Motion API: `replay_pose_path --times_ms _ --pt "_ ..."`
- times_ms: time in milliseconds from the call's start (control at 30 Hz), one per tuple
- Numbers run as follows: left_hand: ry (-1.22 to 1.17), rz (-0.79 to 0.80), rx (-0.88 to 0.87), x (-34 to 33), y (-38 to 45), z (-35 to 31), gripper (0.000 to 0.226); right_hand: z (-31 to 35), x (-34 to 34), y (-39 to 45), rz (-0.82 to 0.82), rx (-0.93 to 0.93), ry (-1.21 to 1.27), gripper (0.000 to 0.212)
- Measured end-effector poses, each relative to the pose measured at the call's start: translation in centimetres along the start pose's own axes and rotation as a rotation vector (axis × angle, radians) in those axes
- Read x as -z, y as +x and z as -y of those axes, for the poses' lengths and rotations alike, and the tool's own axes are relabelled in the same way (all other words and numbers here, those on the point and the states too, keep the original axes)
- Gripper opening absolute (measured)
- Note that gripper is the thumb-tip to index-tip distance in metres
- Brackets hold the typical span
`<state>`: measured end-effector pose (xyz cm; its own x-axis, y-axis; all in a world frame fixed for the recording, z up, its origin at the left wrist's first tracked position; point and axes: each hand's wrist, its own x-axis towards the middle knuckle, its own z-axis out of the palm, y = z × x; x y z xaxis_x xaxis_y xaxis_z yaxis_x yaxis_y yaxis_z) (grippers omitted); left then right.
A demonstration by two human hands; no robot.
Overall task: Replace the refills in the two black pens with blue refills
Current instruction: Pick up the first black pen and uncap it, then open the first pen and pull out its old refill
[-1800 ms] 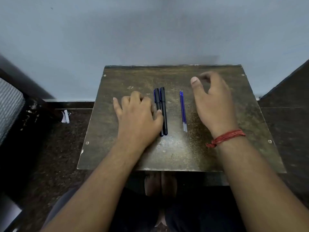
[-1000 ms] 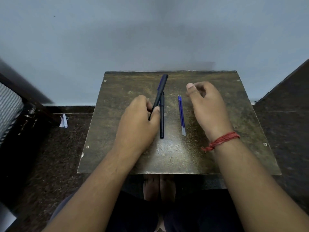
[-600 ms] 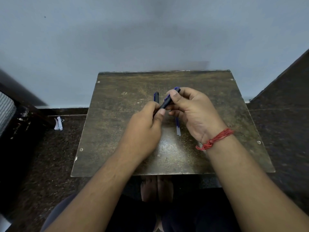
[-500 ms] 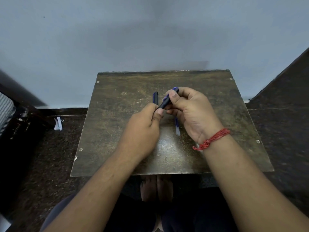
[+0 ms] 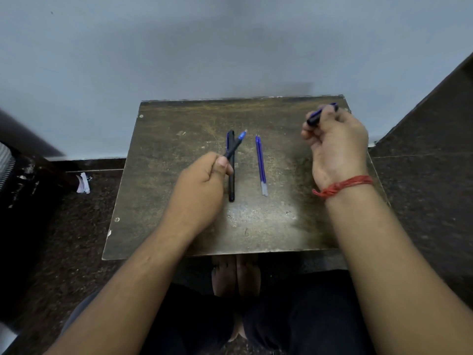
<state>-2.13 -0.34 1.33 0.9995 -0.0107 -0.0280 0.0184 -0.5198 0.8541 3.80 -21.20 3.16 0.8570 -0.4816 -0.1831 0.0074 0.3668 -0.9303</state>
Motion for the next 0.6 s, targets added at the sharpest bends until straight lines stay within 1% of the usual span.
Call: replay_pose_path --times_ms 67,133,233,267,367,600 --pt "-0.056 -0.071 0.006 0.0 0.4 -0.3 0.032 -0.6 0.9 0.2 0.077 0.068 -0.340 0.024" --pt "-0.082 -0.106 0.006 -0.1 0.7 -0.5 0.032 -1.2 1.0 0.3 0.154 0.142 -0.698 0.019" --pt "-0.083 -0.119 0.008 0.1 0.6 -0.3 0.032 -1.4 0.6 0.5 0.187 0.259 -1.047 0.016" --pt "-0.089 -0.120 0.011 0.1 0.6 -0.2 0.032 -1.5 0.6 0.4 0.187 0.267 -1.120 0.014" --pt "-0.115 -0.111 0.023 0.2 0.9 -0.1 0.031 -2.3 0.7 0.1 0.199 0.244 -1.224 0.008" --pt "-0.131 -0.088 0.028 0.0 1.0 0.3 0.031 -2.7 0.5 0.1 0.158 0.247 -1.326 0.015"
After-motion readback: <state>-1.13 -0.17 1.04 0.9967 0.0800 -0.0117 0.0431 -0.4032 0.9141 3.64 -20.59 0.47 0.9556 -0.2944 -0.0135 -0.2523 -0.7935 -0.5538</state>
